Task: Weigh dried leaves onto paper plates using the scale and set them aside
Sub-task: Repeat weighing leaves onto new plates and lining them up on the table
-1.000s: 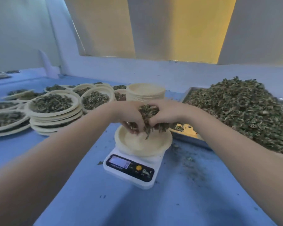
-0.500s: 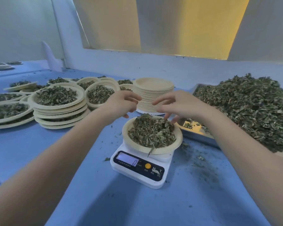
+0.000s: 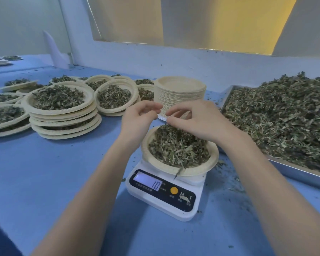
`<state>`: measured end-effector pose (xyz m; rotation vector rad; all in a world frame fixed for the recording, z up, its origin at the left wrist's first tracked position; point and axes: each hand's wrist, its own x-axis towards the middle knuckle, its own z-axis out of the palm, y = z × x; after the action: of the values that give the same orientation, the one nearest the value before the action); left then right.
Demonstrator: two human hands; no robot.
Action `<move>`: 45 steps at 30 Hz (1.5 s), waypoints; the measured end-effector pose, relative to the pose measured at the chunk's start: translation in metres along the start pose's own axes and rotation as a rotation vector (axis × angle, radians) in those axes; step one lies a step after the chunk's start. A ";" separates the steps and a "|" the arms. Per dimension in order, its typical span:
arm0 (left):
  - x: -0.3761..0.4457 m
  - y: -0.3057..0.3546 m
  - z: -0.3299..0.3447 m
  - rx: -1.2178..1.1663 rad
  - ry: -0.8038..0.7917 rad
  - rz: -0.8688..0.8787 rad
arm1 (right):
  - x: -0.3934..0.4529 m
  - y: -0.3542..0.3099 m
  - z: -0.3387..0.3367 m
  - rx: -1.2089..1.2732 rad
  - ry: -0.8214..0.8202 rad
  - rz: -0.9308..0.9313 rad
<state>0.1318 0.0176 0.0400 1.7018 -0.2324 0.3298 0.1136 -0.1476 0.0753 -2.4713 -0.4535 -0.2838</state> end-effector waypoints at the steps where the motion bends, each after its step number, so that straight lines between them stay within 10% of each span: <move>1: -0.001 -0.003 0.001 -0.008 0.008 -0.008 | 0.000 -0.001 0.000 -0.040 -0.026 -0.006; 12: -0.006 -0.017 -0.005 -0.046 0.036 -0.089 | 0.003 -0.019 0.012 -0.378 -0.180 -0.058; 28: -0.010 -0.021 -0.002 -0.040 0.038 -0.094 | 0.001 -0.004 -0.032 0.125 0.302 -0.007; 45: -0.011 -0.021 -0.004 -0.057 0.057 -0.101 | -0.002 -0.012 -0.028 0.144 0.135 0.019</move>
<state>0.1282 0.0240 0.0176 1.6392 -0.1120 0.2938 0.1042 -0.1559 0.1033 -2.2982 -0.3793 -0.3932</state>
